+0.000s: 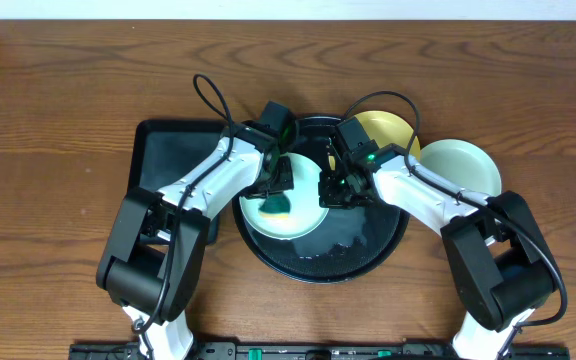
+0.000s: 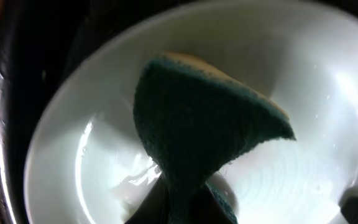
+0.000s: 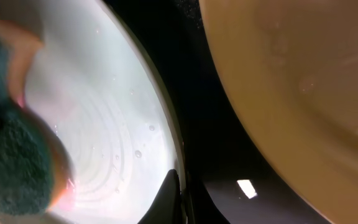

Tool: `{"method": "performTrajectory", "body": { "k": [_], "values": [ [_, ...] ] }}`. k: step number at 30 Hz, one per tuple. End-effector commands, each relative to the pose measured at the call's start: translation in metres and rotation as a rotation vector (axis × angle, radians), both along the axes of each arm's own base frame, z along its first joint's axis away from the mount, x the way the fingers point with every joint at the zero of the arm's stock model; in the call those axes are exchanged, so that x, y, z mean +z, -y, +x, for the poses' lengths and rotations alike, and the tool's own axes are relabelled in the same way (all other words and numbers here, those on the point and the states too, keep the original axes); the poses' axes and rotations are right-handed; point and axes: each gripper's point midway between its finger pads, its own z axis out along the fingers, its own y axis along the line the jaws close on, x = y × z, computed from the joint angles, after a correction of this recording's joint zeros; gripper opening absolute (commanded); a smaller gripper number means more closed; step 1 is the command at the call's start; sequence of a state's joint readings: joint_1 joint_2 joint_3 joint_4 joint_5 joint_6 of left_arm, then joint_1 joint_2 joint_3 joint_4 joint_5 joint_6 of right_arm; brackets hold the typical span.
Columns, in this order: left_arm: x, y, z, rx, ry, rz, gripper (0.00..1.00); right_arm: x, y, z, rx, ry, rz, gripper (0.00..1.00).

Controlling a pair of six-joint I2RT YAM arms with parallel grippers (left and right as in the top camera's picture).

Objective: Clean dirty plates on tray and stack at the side
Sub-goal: 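Scrub the second mint-green plate with the sponge, right gripper holding it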

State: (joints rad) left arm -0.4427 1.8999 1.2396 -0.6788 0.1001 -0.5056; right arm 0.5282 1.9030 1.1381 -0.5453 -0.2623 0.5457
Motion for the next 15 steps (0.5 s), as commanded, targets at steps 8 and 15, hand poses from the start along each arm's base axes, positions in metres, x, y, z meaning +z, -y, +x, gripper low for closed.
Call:
{"method": "performTrajectory", "body": {
  "k": [8,15],
  "values": [
    [0.009,0.035,0.005,-0.255,0.039,-0.149,0.07,-0.003,0.002,0.002,0.000,0.003,-0.019,0.01],
    [0.009,0.039,0.003,-0.403,0.070,-0.129,0.07,-0.003,0.001,0.002,0.002,0.004,-0.019,0.01]
  ]
}}
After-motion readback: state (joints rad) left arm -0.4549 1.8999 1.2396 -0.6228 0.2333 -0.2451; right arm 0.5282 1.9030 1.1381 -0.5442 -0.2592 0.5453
